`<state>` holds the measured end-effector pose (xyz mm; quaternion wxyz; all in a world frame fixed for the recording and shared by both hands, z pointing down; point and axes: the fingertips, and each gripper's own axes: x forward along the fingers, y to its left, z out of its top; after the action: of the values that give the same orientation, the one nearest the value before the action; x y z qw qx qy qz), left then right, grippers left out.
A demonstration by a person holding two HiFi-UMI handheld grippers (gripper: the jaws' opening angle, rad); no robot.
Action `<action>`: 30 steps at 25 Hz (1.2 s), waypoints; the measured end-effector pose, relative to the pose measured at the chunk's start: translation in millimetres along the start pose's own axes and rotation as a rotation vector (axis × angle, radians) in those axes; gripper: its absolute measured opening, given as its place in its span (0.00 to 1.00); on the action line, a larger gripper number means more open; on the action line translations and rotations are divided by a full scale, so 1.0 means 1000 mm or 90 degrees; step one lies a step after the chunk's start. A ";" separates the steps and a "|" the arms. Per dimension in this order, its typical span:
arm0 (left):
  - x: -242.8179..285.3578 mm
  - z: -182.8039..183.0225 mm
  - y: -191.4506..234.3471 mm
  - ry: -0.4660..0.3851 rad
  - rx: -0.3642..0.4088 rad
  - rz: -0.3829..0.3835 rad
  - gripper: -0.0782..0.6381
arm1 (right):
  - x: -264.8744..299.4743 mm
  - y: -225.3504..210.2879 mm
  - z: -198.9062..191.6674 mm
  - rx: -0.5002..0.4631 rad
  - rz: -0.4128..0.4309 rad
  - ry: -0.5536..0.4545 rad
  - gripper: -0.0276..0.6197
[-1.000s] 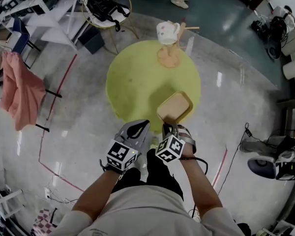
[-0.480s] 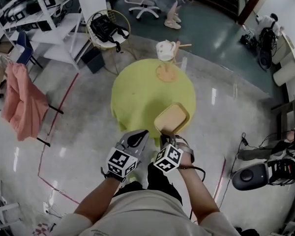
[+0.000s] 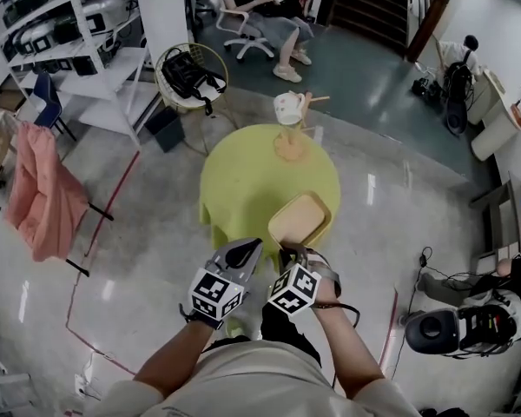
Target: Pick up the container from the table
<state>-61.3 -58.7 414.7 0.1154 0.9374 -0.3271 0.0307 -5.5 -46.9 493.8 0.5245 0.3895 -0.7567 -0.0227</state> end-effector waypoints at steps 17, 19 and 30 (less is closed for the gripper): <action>-0.033 0.037 -0.012 -0.044 0.036 -0.005 0.12 | -0.047 0.017 0.035 0.007 -0.015 -0.031 0.09; -0.035 0.039 -0.013 -0.047 0.038 -0.004 0.12 | -0.049 0.019 0.038 0.004 -0.016 -0.033 0.09; -0.046 0.042 -0.017 -0.052 0.046 -0.003 0.12 | -0.055 0.030 0.042 0.004 -0.014 -0.038 0.09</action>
<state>-87.8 -27.9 364.9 0.0684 0.9422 -0.3278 0.0039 -47.9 -7.9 445.5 0.5000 0.3984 -0.7680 -0.0377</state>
